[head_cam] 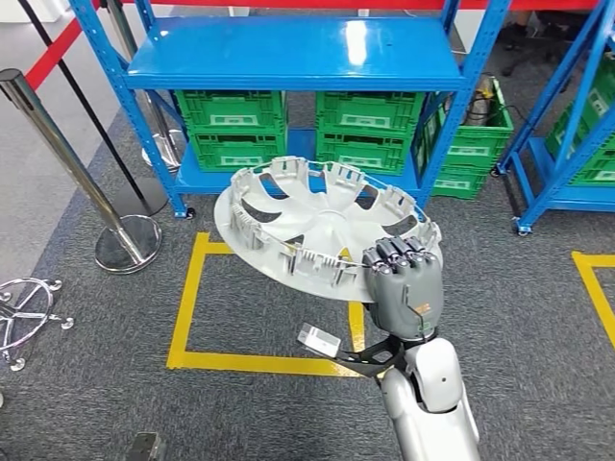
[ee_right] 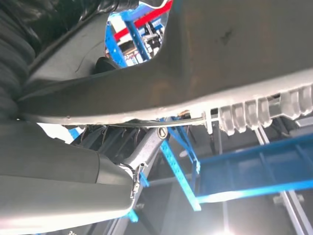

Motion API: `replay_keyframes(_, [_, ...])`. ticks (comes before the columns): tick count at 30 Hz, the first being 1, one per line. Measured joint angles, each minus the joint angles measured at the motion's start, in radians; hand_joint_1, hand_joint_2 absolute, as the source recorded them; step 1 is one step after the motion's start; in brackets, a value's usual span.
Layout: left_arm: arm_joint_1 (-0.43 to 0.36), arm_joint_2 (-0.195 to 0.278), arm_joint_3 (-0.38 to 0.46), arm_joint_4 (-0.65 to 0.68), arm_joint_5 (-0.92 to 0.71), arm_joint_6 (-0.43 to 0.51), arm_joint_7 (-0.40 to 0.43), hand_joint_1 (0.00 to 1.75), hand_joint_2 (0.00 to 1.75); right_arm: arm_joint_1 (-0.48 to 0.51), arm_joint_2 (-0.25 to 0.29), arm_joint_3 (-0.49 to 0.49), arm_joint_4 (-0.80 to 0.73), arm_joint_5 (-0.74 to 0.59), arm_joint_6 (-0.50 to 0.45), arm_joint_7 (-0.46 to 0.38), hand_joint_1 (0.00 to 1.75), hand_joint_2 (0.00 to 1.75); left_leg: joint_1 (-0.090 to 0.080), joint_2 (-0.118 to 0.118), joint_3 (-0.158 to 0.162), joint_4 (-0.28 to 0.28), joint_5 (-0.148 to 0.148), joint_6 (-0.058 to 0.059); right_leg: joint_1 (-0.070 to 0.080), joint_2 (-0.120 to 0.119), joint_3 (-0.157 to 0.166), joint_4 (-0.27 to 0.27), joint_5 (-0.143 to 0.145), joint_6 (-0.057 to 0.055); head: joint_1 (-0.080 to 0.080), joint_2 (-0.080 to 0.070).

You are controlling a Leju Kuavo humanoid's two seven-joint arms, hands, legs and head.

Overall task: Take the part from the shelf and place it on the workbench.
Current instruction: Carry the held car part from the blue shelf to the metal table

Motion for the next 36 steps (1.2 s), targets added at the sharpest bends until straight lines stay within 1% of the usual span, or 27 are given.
replay_keyframes(1, [0.000,0.000,0.000,0.000,0.000,0.000,0.001,0.00,0.00,0.000,0.000,0.000,-0.001,0.001,0.000,0.000,1.75,1.75,0.001,0.000,-0.003,-0.002,0.008,-0.006,0.000,0.000,-0.008,-0.003,0.005,-0.004,0.000,0.000])
replay_keyframes(2, [0.000,0.000,0.000,0.000,-0.001,0.000,0.002,0.00,0.00,0.000,0.000,0.000,-0.001,0.002,0.000,0.000,1.75,1.75,0.003,-0.001,-0.007,0.002,-0.001,-0.012,-0.001,-0.002,-0.020,-0.002,0.015,-0.011,0.000,0.000])
replay_keyframes(3, [0.000,0.001,0.000,0.000,-0.001,0.000,0.002,0.00,0.00,0.000,0.000,0.000,-0.001,0.003,0.000,0.001,1.75,1.75,0.004,-0.002,-0.013,0.021,-0.032,-0.018,-0.002,-0.004,-0.032,-0.002,0.027,-0.020,-0.001,0.000])
replay_keyframes(4, [0.001,0.001,-0.001,0.000,-0.001,0.000,0.003,0.00,0.00,0.000,0.000,-0.001,-0.001,0.004,0.000,0.001,1.75,1.75,0.005,-0.003,-0.021,0.058,-0.083,-0.023,-0.003,-0.006,-0.044,-0.003,0.040,-0.028,-0.003,0.000])
replay_keyframes(6, [0.000,0.001,-0.001,0.000,-0.002,0.000,0.004,0.00,0.00,0.001,0.000,-0.001,-0.001,0.005,0.000,0.002,1.75,1.75,0.007,-0.003,-0.040,0.184,-0.194,-0.031,0.000,-0.007,-0.073,0.001,0.069,-0.037,-0.006,0.000])
replay_keyframes(7, [-0.002,0.001,-0.002,0.000,-0.002,0.000,0.004,0.00,0.00,0.001,0.000,-0.001,-0.001,0.006,0.000,0.002,1.75,1.75,0.007,-0.003,-0.044,0.248,-0.218,-0.033,0.001,-0.007,-0.091,0.006,0.083,-0.038,-0.007,0.000])
replay_keyframes(8, [-0.004,0.001,-0.003,0.000,-0.002,0.000,0.004,0.00,0.00,0.001,0.000,-0.002,-0.001,0.007,0.000,0.003,1.75,1.75,0.007,-0.003,-0.040,0.293,-0.215,-0.034,0.002,-0.008,-0.111,0.012,0.095,-0.037,-0.007,0.000])
replay_keyframes(9, [-0.005,0.001,-0.004,0.000,-0.002,-0.001,0.004,0.00,0.00,0.001,0.000,-0.003,-0.001,0.008,0.000,0.004,1.75,1.75,0.007,-0.003,-0.023,0.305,-0.189,-0.033,0.003,-0.008,-0.134,0.020,0.106,-0.036,-0.007,0.000])
replay_keyframes(10, [-0.006,0.001,-0.006,0.000,-0.002,-0.001,0.004,0.00,0.00,0.001,0.000,-0.004,-0.001,0.009,0.000,0.005,1.75,1.75,0.006,-0.003,0.010,0.281,-0.158,-0.030,0.003,-0.007,-0.157,0.029,0.116,-0.034,-0.007,0.000])
replay_keyframes(11, [-0.007,0.001,-0.007,0.000,-0.002,-0.002,0.004,0.00,0.00,0.001,0.000,-0.005,-0.002,0.011,0.000,0.006,1.75,1.75,0.005,-0.004,0.057,0.226,-0.140,-0.025,0.003,-0.007,-0.177,0.039,0.124,-0.031,-0.007,0.000])
replay_keyframes(13, [-0.012,0.003,-0.010,0.000,-0.002,-0.003,0.005,0.00,0.00,0.002,0.000,-0.007,-0.003,0.014,0.000,0.010,1.75,1.75,0.001,-0.007,0.161,0.073,-0.161,-0.013,0.004,-0.006,-0.204,0.054,0.140,-0.023,-0.007,0.000])
replay_keyframes(15, [-0.016,0.005,-0.013,0.000,-0.002,-0.003,0.006,0.00,0.00,0.002,0.000,-0.008,-0.005,0.016,0.000,0.012,1.75,1.75,-0.005,-0.007,0.206,-0.009,-0.189,-0.003,0.003,-0.007,-0.215,0.057,0.159,-0.014,-0.006,0.000])
replay_keyframes(17, [-0.017,0.005,-0.015,0.000,-0.002,-0.004,0.007,0.00,0.00,0.003,0.000,-0.009,-0.006,0.017,0.000,0.012,1.75,1.75,-0.006,-0.003,0.193,-0.018,-0.171,0.009,0.001,-0.005,-0.223,0.056,0.167,-0.006,-0.006,0.000])
replay_keyframes(18, [-0.019,0.005,-0.016,0.000,-0.002,-0.004,0.007,0.00,0.00,0.003,0.000,-0.010,-0.007,0.018,0.000,0.012,1.75,1.75,-0.004,-0.001,0.181,-0.021,-0.159,0.017,0.000,-0.003,-0.233,0.069,0.146,-0.002,-0.005,0.000])
replay_keyframes(19, [-0.021,0.006,-0.016,0.000,-0.002,-0.004,0.008,0.00,0.00,0.003,0.000,-0.010,-0.008,0.019,0.000,0.013,1.75,1.75,-0.003,0.002,0.167,-0.024,-0.145,0.024,-0.001,-0.001,-0.247,0.098,0.107,0.002,-0.002,0.000])
replay_keyframes(21, [-0.024,0.006,-0.017,0.000,-0.001,-0.003,0.009,0.00,0.00,0.003,0.000,-0.011,-0.009,0.024,0.000,0.016,1.75,1.75,-0.001,0.004,0.134,-0.025,-0.119,0.031,-0.005,0.000,-0.281,0.206,0.011,0.010,0.003,0.000])
replay_keyframes(22, [-0.024,0.006,-0.018,0.000,-0.001,-0.003,0.009,0.00,0.00,0.003,0.000,-0.011,-0.009,0.027,0.000,0.021,1.75,1.75,-0.001,0.005,0.117,-0.024,-0.107,0.031,-0.007,0.000,-0.293,0.268,-0.012,0.014,0.004,0.000])
replay_keyframes(23, [-0.025,0.006,-0.020,0.000,-0.001,-0.003,0.010,0.00,0.00,0.003,0.000,-0.011,-0.009,0.030,0.000,0.026,1.75,1.75,0.000,0.006,0.101,-0.023,-0.095,0.029,-0.009,-0.001,-0.298,0.317,-0.009,0.017,0.005,0.000])
replay_keyframes(24, [-0.025,0.006,-0.021,0.000,-0.002,-0.003,0.011,0.00,0.00,0.003,0.000,-0.011,-0.009,0.032,0.000,0.032,1.75,1.75,0.000,0.007,0.084,-0.021,-0.082,0.026,-0.011,-0.001,-0.291,0.341,0.018,0.020,0.006,0.000])
replay_keyframes(25, [-0.026,0.006,-0.023,0.000,-0.002,-0.003,0.014,0.00,0.00,0.003,0.000,-0.010,-0.009,0.035,0.000,0.038,1.75,1.75,0.001,0.008,0.068,-0.018,-0.071,0.023,-0.013,-0.001,-0.269,0.332,0.054,0.022,0.006,0.000])
replay_keyframes(26, [-0.027,0.006,-0.024,0.000,-0.003,-0.003,0.017,0.00,0.00,0.003,0.000,-0.009,-0.010,0.037,0.000,0.044,1.75,1.75,0.003,0.009,0.054,-0.014,-0.061,0.018,-0.016,-0.002,-0.229,0.287,0.082,0.024,0.006,0.000])
replay_keyframes(27, [-0.028,0.007,-0.025,0.000,-0.005,-0.003,0.021,0.00,0.00,0.002,0.000,-0.007,-0.010,0.038,0.000,0.049,1.75,1.75,0.003,0.009,0.041,-0.009,-0.053,0.013,-0.017,-0.003,-0.172,0.217,0.085,0.027,0.007,0.000])
replay_keyframes(29, [-0.032,0.007,-0.028,0.000,-0.010,-0.002,0.029,0.00,0.00,0.003,0.000,-0.001,-0.017,0.036,0.000,0.053,1.75,1.75,0.001,0.008,0.025,0.001,-0.039,0.001,-0.017,-0.001,-0.078,0.078,0.044,0.025,0.007,0.000])
replay_keyframes(30, [-0.035,0.007,-0.031,0.000,-0.014,-0.002,0.033,0.00,0.00,0.003,0.000,0.001,-0.021,0.032,0.000,0.049,1.75,1.75,0.001,0.008,0.021,0.004,-0.033,-0.004,-0.014,0.001,-0.058,0.041,0.024,0.021,0.007,0.000])
replay_keyframes(32, [-0.039,0.007,-0.040,0.000,-0.025,-0.001,0.041,0.00,0.00,0.005,0.000,0.003,-0.033,0.023,0.000,0.036,1.75,1.75,0.004,0.008,0.017,0.009,-0.026,-0.014,-0.013,0.002,-0.065,0.028,0.021,0.005,0.007,0.000])
replay_keyframes(34, [-0.041,0.007,-0.053,0.000,-0.034,0.001,0.048,0.00,0.00,0.007,0.000,0.003,-0.045,0.020,0.000,0.028,1.75,1.75,0.007,0.006,0.002,0.051,-0.071,-0.024,-0.013,0.000,-0.072,0.028,0.033,-0.013,0.006,0.000])
replay_keyframes(36, [-0.043,0.007,-0.064,0.000,-0.040,0.003,0.051,0.00,0.00,0.008,0.000,0.003,-0.056,0.023,0.000,0.027,1.75,1.75,0.009,0.005,-0.034,0.167,-0.160,-0.031,-0.011,-0.001,-0.080,0.029,0.047,-0.025,0.004,0.000])
